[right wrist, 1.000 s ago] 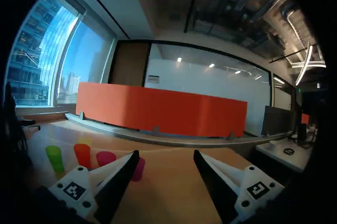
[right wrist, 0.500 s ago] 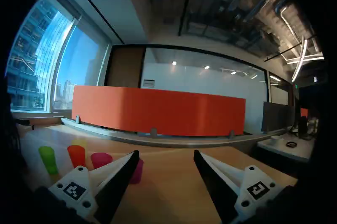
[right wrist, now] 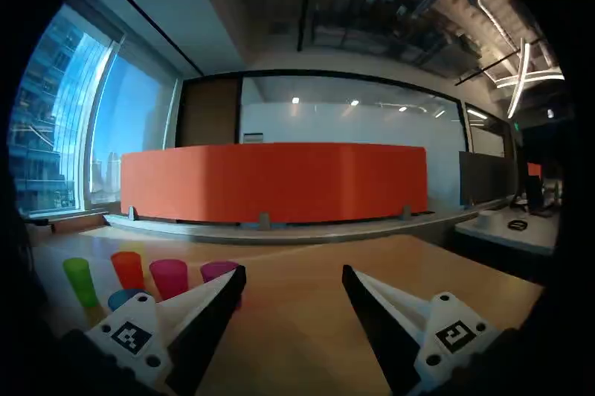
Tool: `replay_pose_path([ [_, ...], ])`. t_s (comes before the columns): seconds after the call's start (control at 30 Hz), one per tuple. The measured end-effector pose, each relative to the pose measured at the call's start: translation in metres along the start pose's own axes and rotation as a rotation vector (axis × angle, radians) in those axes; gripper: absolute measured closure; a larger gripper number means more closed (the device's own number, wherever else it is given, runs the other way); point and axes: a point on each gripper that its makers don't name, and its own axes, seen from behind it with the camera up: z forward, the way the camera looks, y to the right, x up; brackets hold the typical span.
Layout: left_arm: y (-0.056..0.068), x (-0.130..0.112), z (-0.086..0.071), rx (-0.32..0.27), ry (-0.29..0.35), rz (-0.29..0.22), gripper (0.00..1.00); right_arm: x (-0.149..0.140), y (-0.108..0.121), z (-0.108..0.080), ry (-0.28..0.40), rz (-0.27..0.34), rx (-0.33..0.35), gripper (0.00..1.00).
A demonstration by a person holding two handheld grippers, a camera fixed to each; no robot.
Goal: Pour water
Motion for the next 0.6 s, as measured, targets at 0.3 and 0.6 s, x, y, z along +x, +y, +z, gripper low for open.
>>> replay_pose_path([
  [0.3, 0.0, 0.0, 0.0, 0.0, 0.0, 0.0, 0.09, -0.013, -0.001, 0.002, -0.019, -0.019, 0.01, 0.0],
  [0.6, -0.001, 0.0, 0.0, 0.0, 0.0, 0.0, 0.09, -0.016, -0.001, 0.002, -0.026, -0.041, 0.004, 0.0],
])
